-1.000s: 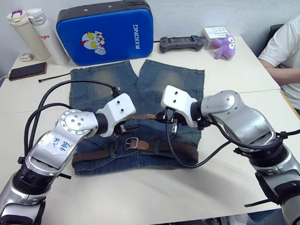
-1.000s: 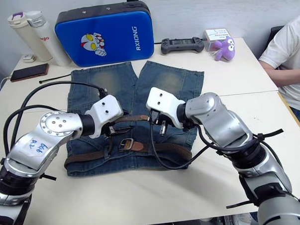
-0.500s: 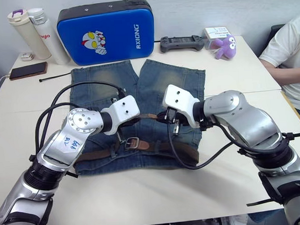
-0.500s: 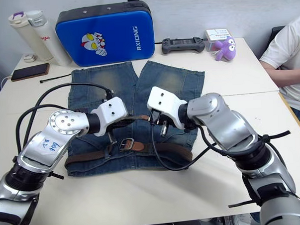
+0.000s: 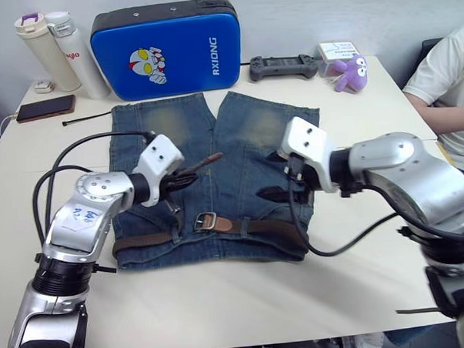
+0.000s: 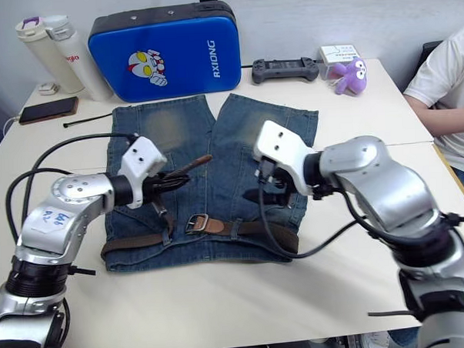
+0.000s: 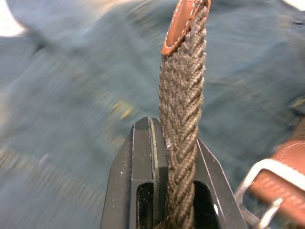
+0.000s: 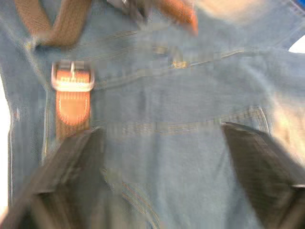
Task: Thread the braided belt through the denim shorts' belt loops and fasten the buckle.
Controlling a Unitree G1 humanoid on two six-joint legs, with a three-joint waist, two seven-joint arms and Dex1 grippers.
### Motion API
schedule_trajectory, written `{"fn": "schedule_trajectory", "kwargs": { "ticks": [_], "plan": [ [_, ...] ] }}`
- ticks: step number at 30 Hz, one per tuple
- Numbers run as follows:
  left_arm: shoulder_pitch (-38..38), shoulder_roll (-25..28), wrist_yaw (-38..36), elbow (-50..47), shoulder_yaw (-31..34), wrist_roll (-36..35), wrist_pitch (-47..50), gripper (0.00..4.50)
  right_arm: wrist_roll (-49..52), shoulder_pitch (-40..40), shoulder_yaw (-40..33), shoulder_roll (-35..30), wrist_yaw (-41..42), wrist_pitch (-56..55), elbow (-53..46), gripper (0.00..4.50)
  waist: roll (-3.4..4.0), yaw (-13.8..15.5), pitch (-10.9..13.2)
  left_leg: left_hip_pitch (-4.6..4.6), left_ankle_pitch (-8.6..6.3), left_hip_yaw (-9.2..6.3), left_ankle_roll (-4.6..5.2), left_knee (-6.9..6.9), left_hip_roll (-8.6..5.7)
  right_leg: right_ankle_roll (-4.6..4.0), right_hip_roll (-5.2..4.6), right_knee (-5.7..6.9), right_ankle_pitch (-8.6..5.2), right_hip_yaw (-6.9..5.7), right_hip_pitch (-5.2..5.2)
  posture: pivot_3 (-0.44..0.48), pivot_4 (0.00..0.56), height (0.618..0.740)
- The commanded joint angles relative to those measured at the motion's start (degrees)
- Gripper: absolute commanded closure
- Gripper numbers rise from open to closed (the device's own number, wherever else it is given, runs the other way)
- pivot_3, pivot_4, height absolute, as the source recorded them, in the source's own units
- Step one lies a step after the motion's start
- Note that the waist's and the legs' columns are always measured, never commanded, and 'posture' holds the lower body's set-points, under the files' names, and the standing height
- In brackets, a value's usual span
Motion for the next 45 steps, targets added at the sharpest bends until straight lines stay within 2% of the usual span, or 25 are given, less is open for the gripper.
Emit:
{"fn": "schedule_trajectory", "kwargs": {
  "ticks": [1, 8, 19, 22, 23, 30, 34, 37, 41, 45],
  "plan": [
    [1.06, 1.31, -1.42, -0.47, 3.28, -1.97, -0.66, 4.50, -4.45, 3.06, 5.88, -1.30, 1.51, -10.23, -4.00, 0.05, 0.00, -0.02, 0.00, 0.01, 0.00, 0.01, 0.00, -0.01, 0.00, 0.00, 0.00, 0.04, 0.00, 0.01, -0.01, 0.000, 0.150, 0.740],
    [1.90, 2.24, -2.92, -0.63, 0.45, -1.12, -1.37, 4.50, -9.66, 6.77, 12.82, 6.17, -3.90, -13.36, -0.81, 0.05, -0.02, 0.15, -0.01, 0.02, 0.04, -0.01, -0.08, 0.03, -0.01, 0.00, -0.02, 0.06, 0.00, 0.01, 0.00, 0.000, 0.150, 0.740],
    [1.45, 3.22, -4.25, 0.02, -1.69, 0.01, -2.58, 4.50, -17.57, 6.69, 16.95, 9.49, -6.59, -15.84, 3.28, 0.05, -0.03, -0.02, -0.01, 0.05, 0.06, -0.01, -0.10, 0.01, -0.01, 0.00, -0.01, 0.05, 0.00, 0.00, 0.01, 0.000, 0.150, 0.740],
    [2.12, 3.88, -4.72, -0.04, -1.65, 0.14, -2.97, 4.50, -18.95, 6.91, 17.07, 10.03, -7.08, -16.24, 4.14, 0.79, -0.03, 0.03, -0.01, 0.06, 0.06, -0.02, -0.10, 0.01, -0.01, 0.00, -0.01, 0.06, 0.00, -0.01, 0.01, 0.000, 0.150, 0.740],
    [2.28, 4.03, -4.79, -0.04, -1.56, 0.11, -3.00, 4.50, -19.36, 6.96, 17.04, 10.13, -7.16, -16.49, 4.36, 1.18, -0.03, 0.05, -0.01, 0.06, 0.06, -0.02, -0.10, 0.00, -0.01, 0.00, -0.01, 0.05, 0.00, 0.00, 0.01, 0.000, 0.150, 0.740],
    [3.29, 4.40, -4.86, 0.00, -1.11, -0.19, -3.39, 4.50, -20.52, 7.45, 15.50, 10.92, -7.46, -17.62, 4.37, 4.44, -0.03, 0.04, -0.01, 0.06, 0.05, -0.02, -0.10, 0.01, -0.01, 0.00, -0.01, 0.06, 0.00, 0.00, 0.01, 0.000, 0.150, 0.740],
    [3.54, 4.09, -4.03, -0.36, -0.55, -0.48, -2.33, 4.50, -17.94, 8.82, 10.82, 13.22, -9.38, -13.96, 4.60, 4.48, -0.03, 0.07, -0.01, 0.06, 0.05, -0.02, -0.09, 0.01, -0.01, 0.00, -0.01, 0.06, 0.00, 0.00, 0.01, 0.000, 0.150, 0.740],
    [3.81, 3.45, -1.85, -1.86, 0.78, -1.75, 2.69, 4.50, -16.71, 9.74, 6.61, 15.85, -12.44, -8.49, 4.52, 4.48, -0.03, 0.10, -0.01, 0.06, 0.05, -0.03, -0.09, 0.00, -0.01, 0.00, -0.01, 0.07, 0.00, 0.00, 0.02, 0.000, 0.150, 0.740],
    [4.19, 1.49, 2.44, -4.72, 2.09, -3.81, 13.90, 4.50, -14.56, 11.18, 2.58, 20.55, -16.76, 0.39, 3.76, 4.48, -0.03, 0.13, -0.02, 0.05, 0.05, -0.03, -0.09, 0.00, -0.02, 0.00, -0.02, 0.29, 0.00, 0.00, 0.02, 0.000, 0.150, 0.740],
    [3.01, -2.56, 7.15, -6.95, 3.91, -5.70, 24.36, 4.50, -12.55, 12.20, -2.80, 28.98, -23.36, 9.59, 2.04, 4.48, -0.04, 0.12, -0.02, 0.05, 0.05, -0.04, -0.10, 0.01, -0.02, 0.00, -0.02, 0.35, 0.00, 0.01, 0.02, 0.000, 0.150, 0.740]
  ]
}}
